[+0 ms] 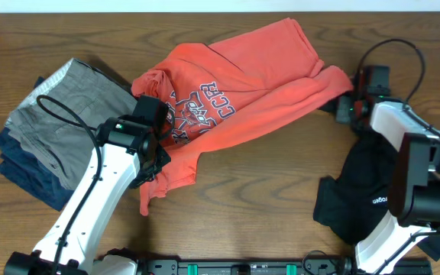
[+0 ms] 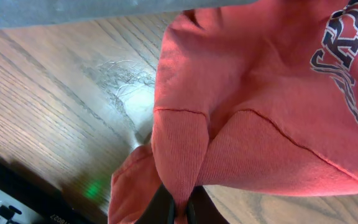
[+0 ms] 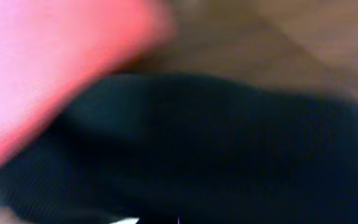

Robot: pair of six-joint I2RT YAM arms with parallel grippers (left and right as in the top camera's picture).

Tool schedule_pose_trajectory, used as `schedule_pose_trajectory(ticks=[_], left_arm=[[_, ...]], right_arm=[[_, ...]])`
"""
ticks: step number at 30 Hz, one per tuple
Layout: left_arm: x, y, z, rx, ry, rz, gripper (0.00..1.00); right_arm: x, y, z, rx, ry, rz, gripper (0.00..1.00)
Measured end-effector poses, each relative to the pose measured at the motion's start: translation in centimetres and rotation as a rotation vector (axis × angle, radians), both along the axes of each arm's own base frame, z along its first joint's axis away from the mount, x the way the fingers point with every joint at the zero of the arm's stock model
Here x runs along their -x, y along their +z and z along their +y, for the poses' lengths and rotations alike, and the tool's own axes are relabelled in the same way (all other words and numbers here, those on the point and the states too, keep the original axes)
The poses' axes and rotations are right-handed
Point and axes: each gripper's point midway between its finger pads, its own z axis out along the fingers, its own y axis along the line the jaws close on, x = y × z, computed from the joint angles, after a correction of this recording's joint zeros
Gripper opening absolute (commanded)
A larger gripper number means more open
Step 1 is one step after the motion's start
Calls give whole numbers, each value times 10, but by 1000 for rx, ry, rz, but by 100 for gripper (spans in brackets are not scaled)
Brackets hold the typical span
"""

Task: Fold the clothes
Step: 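Grasp the red t-shirt's right corner with the right gripper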

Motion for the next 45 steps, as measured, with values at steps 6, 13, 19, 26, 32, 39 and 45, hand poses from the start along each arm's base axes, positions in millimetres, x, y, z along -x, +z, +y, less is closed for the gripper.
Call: schedule_pose_trajectory(ticks=[6,13,19,26,32,39,45], left_arm=[[0,0,0,-1,0,1,6],[0,0,0,-1,0,1,6],[0,0,0,-1,0,1,6],[0,0,0,-1,0,2,6],[1,0,0,-1,0,2,6],[1,0,0,-1,0,3,6],[1,0,0,-1,0,3,6]], right_arm=[[54,2,-133,121,-426,49,10],[67,5,-173,-197,-525,-26,22],[44,20,-91,-503,-312,13,32],[47,17,3,-618,-123,166,68],[34,9,24,-576,-101,126,66],[20,7,33,-552,-136,69,54],[24,2,29,-520,-176,86,10]])
